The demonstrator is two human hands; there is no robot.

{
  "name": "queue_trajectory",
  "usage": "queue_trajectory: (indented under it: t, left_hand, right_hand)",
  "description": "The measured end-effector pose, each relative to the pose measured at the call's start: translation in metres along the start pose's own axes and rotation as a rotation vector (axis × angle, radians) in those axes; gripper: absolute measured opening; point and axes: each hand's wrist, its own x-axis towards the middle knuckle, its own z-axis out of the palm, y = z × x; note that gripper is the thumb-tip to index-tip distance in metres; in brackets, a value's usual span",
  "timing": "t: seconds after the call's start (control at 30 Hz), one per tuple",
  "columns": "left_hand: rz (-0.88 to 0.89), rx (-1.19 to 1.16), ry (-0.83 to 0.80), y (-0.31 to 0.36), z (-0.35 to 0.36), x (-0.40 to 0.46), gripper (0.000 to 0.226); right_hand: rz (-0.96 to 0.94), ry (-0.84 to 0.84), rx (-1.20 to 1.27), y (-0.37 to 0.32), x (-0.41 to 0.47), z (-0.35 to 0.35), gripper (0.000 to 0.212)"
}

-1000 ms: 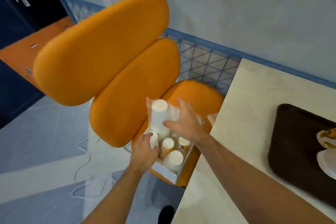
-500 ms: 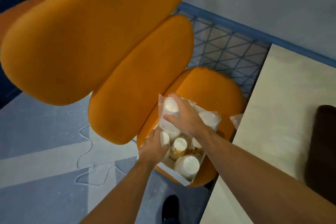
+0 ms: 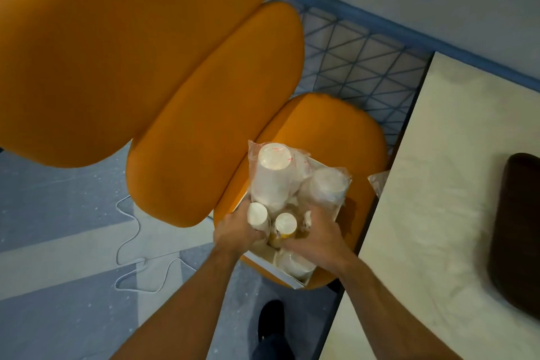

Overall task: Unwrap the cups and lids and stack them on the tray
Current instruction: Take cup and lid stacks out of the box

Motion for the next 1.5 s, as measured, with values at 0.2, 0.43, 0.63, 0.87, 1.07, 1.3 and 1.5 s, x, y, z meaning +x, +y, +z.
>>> queue_trajectory:
  t: [0.2,0.43,0.63,0.87,1.07,1.3,1.5]
  left_hand:
    - [0.019,-0.062,-0.108,-0.006,0.005,0.019,0.113]
    - [0.078,0.073,-0.445,-0.009,0.004,0.039,0.106]
    - [0.037,-0.040,-0.203,-0.035,0.013,0.043,0.062]
    - [0.053,-0.248,-0.344,-0.005,-0.007,0.025,0.085]
    - [-0.042,-0.591,-0.302,0.003,-0.025,0.003,0.078]
    - [0.009,-0.681,-0.198,0.026,-0.039,-0.029,0.086]
    - [0.112,-0.705,-0.124,0.063,-0.063,-0.078,0.076]
  right_hand:
    - [-0.054,-0.109,-0.364,0.019,-0.023,0.033,0.080]
    - [-0.045,-0.036,-0.205,0.023,-0.023,0.041,0.071]
    - [0.062,0.043,0.028,0.025,-0.017,0.054,0.076]
    - [0.003,0.253,0.304,0.021,-0.025,0.055,0.066]
    - [0.084,0.299,0.658,0.007,-0.029,0.041,0.076]
    - [0.064,0.200,0.913,-0.001,-0.045,0.029,0.067]
    - [-0.049,0.176,0.731,0.000,-0.077,-0.016,0.093]
